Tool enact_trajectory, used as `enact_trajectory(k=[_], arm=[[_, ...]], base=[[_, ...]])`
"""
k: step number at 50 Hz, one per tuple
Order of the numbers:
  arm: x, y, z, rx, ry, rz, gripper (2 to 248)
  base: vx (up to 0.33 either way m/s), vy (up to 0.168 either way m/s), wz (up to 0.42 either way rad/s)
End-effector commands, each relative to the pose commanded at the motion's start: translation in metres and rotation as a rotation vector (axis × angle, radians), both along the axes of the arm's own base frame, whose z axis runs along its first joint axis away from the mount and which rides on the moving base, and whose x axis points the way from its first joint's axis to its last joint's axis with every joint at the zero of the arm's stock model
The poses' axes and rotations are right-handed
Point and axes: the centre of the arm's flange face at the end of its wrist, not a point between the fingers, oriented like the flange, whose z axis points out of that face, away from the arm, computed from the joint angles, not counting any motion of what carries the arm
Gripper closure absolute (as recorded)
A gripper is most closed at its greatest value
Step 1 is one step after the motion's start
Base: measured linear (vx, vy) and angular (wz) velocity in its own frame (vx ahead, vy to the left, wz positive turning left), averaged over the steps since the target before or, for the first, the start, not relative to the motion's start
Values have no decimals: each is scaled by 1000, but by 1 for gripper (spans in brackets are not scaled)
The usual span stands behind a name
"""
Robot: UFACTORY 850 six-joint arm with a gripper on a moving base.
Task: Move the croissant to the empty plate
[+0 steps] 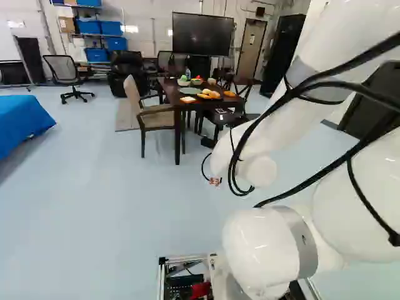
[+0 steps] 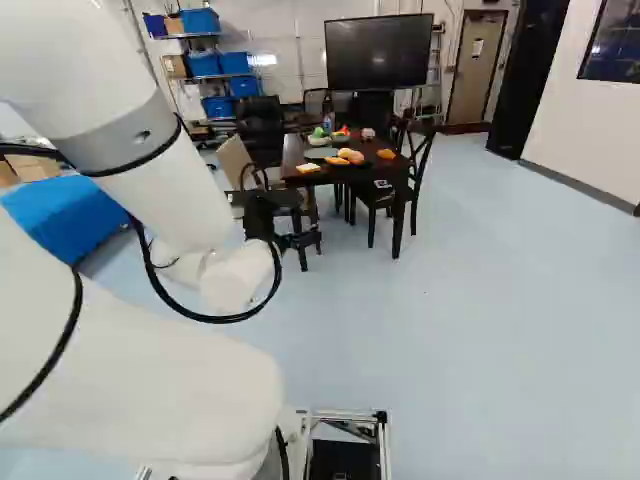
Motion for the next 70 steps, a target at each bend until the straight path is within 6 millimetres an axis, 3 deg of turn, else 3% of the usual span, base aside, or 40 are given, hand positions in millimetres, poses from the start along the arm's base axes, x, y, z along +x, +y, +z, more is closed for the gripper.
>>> enact_trajectory(k=[45, 70], arm=[[0, 0, 0, 0, 0, 0, 3], [0, 0, 0, 0, 0, 0, 3]], base=[[6, -1, 0], [105, -42, -141]])
